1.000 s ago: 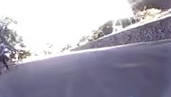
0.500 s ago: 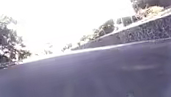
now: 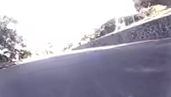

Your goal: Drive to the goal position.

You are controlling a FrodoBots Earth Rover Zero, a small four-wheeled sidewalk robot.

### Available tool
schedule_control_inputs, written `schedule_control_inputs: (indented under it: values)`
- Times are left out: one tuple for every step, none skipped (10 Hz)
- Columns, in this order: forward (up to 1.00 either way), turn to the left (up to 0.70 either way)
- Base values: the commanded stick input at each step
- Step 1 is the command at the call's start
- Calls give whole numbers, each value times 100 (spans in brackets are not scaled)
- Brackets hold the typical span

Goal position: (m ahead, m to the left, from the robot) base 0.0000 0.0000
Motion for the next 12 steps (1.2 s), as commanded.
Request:
schedule_control_inputs:
  values:
    - [70, 0]
    - [70, 0]
    - [70, 0]
    - [70, 0]
    - [70, 0]
    - [70, 0]
    - [70, 0]
    - [70, 0]
    - [70, 0]
    - [70, 0]
    - [70, 0]
    - [70, 0]
